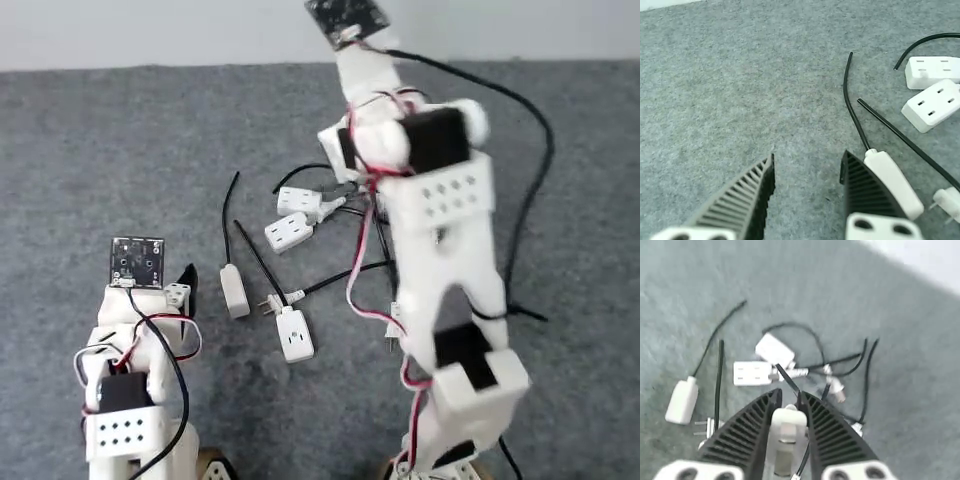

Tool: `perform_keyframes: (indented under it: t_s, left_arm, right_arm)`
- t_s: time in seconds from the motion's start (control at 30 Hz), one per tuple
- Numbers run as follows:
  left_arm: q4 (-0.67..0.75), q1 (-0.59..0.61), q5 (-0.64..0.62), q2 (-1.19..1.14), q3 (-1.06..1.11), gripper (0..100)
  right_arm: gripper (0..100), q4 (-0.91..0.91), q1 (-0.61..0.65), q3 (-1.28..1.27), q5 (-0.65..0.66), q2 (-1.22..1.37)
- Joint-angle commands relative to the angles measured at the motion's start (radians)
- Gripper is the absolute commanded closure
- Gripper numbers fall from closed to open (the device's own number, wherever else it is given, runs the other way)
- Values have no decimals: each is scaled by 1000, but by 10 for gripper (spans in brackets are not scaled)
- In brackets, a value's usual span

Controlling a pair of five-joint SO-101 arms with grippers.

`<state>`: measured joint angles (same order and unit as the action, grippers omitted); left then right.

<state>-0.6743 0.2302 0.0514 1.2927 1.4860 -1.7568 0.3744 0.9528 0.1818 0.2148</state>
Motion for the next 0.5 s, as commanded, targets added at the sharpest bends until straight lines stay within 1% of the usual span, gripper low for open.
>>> perform_keyframes:
  t_s: [0.0, 0.07, 0.2, 0.3, 0.47]
  left_arm:
    - [29, -3, 12, -3, -22, 796]
    - [21, -5, 12, 2, -24, 796]
    - [-12, -57, 15, 3, -25, 796]
    - [-12, -60, 15, 3, -25, 796]
    - [-66, -66, 15, 5, -56, 796]
  right_arm:
    - [991, -41, 19, 6, 26, -134]
    - [991, -42, 45, -3, 49, -137]
    - [991, -41, 102, -83, 117, -145]
    - [991, -42, 150, -97, 176, -147]
    - [991, -42, 222, -146, 192, -136]
